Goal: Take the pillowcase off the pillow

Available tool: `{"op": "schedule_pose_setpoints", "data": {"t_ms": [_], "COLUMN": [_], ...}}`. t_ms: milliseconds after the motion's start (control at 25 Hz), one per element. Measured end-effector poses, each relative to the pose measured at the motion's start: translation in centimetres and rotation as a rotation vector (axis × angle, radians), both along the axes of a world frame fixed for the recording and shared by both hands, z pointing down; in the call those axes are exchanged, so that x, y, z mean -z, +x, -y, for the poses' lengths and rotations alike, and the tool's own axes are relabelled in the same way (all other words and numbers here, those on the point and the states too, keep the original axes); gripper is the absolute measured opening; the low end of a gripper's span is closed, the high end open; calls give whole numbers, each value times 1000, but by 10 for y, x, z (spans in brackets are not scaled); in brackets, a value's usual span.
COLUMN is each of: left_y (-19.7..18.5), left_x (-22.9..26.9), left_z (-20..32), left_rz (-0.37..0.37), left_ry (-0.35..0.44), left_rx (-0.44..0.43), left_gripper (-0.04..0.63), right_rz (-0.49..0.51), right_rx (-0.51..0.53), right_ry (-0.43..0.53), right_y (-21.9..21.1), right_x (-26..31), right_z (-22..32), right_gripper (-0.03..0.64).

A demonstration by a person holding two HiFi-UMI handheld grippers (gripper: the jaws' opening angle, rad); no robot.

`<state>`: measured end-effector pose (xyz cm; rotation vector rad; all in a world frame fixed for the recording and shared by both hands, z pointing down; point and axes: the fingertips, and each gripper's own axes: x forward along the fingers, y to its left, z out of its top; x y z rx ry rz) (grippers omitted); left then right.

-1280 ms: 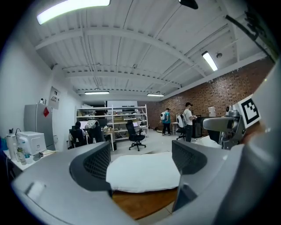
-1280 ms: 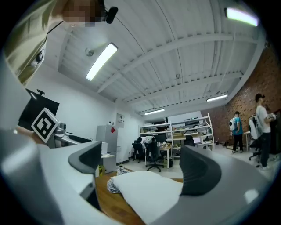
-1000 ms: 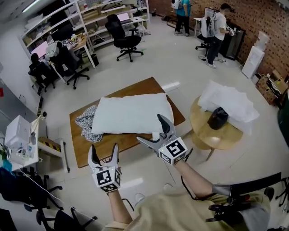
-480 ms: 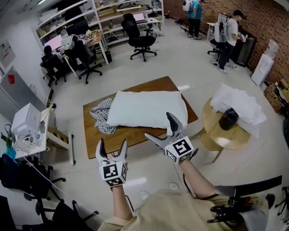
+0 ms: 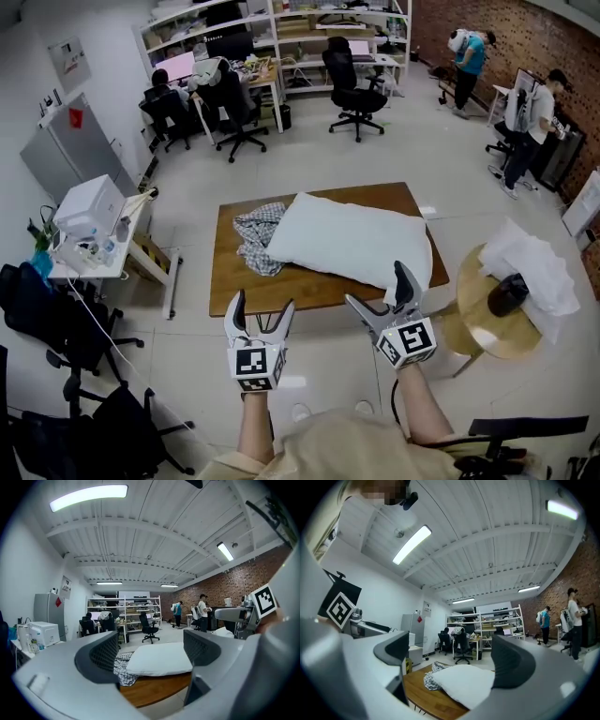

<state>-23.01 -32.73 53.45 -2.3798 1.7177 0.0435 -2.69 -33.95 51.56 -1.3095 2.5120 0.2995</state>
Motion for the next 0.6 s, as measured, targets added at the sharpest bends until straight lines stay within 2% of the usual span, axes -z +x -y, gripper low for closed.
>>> {"op": "schedule_pose_setpoints", "data": {"t_ms": [360,600], "left_y": [-12,-15], "left_x": [-26,-34], "left_z": [-5,-10], "left_rz": [12,-28], "left_ry": [-40,-59], "left_rx": [44,22], "left_gripper": [439,439], "right_rz": [-11,-41], "right_rx": [-49,-16], "right_ry": [-68,-63], "right_y": [8,-18], "right_x": [-23,-32], "right_z": [12,8], "right_gripper": [532,529]}}
